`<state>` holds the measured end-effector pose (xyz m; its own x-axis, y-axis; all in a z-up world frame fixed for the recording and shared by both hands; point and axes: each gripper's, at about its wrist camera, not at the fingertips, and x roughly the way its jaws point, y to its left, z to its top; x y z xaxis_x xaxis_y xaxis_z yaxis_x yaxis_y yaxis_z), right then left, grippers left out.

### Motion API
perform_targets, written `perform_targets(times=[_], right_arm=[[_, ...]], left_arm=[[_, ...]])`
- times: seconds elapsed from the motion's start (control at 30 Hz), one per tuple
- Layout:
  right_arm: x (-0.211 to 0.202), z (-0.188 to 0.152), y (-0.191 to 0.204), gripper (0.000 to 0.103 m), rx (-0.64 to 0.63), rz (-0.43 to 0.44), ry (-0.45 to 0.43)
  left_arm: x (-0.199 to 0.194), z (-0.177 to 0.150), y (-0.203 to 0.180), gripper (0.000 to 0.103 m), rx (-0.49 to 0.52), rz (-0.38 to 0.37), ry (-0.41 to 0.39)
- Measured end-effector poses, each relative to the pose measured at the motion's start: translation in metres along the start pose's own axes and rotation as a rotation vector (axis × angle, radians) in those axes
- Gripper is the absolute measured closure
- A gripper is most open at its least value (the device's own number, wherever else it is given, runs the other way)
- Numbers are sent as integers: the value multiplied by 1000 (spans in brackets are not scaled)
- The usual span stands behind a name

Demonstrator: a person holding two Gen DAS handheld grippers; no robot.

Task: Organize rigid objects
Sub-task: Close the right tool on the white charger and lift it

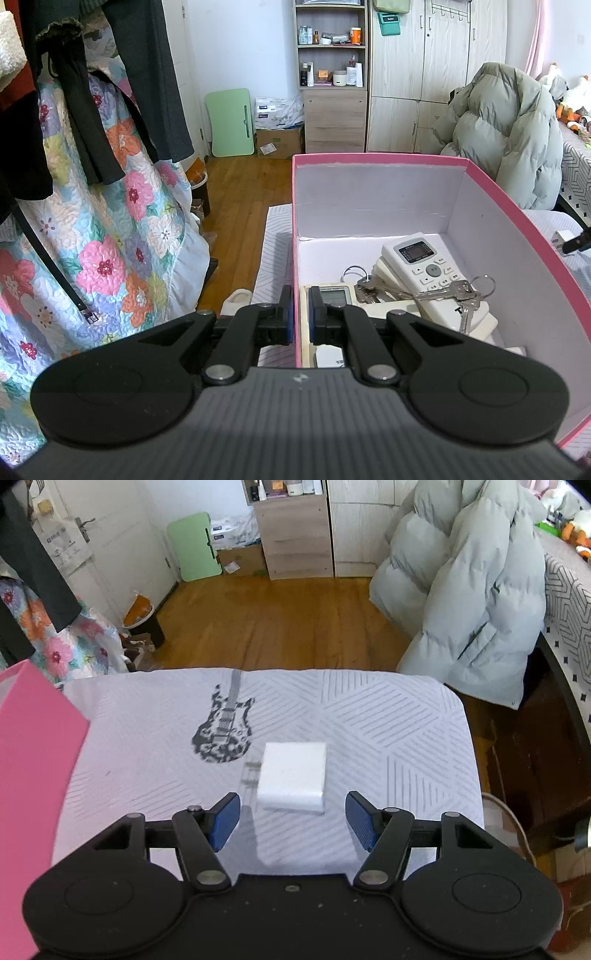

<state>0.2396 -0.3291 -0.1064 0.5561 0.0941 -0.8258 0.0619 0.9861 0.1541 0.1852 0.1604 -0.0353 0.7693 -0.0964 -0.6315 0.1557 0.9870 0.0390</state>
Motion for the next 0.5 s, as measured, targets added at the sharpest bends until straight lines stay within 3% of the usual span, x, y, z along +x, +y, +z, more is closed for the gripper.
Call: perform_targets(times=[0.3,0.5], right_arm=[[12,-7,15,29,-101,-53,-105],[9,-8,18,37,-83,-83,-122]], left_arm=[[0,1,0,97,-2,-7,-1],[0,0,0,97,-4,-8,-1]])
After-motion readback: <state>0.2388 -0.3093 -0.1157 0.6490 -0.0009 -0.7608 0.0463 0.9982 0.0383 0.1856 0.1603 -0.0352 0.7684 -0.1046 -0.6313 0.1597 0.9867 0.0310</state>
